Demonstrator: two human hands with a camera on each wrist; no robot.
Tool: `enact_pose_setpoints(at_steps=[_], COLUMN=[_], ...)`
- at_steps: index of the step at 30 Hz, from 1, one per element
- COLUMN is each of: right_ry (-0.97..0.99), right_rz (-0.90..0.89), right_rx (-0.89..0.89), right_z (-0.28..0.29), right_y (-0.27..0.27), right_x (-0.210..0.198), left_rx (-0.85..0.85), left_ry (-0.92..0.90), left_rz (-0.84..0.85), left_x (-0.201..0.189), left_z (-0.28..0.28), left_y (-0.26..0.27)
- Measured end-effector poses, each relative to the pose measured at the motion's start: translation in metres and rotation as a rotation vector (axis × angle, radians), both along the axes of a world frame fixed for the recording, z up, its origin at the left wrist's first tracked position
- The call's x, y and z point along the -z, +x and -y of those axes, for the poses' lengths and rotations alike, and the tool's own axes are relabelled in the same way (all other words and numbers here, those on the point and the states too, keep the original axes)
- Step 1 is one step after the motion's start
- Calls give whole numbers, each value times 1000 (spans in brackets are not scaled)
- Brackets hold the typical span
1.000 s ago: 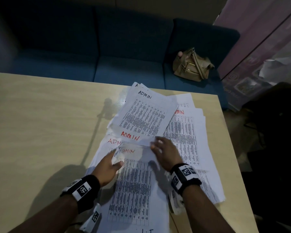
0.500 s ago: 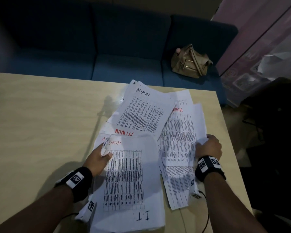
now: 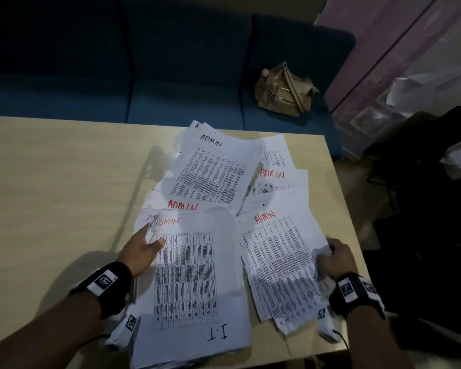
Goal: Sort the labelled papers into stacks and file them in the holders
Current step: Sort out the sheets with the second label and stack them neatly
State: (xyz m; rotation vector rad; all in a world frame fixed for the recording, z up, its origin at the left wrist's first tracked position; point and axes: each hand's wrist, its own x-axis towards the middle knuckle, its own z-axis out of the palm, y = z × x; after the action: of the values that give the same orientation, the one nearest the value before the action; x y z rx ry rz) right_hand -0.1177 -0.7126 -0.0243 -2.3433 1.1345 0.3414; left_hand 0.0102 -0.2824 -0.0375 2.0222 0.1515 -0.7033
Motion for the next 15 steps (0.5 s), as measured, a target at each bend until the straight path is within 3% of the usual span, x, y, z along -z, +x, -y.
enact_pose_setpoints(at_steps=[8,15], right_ry=[-248,-89], right_rz=[-106,21], right_rx=[-63,-47], right_z=[-42,-35], right_y=[9,15], right_x=[15,14], left_rx=[-8,-14], left_ry=[-19,-3], left_rz=[6,8], left_x=[1,-1], left_z=[-3,-2], left_y=[-4,-4])
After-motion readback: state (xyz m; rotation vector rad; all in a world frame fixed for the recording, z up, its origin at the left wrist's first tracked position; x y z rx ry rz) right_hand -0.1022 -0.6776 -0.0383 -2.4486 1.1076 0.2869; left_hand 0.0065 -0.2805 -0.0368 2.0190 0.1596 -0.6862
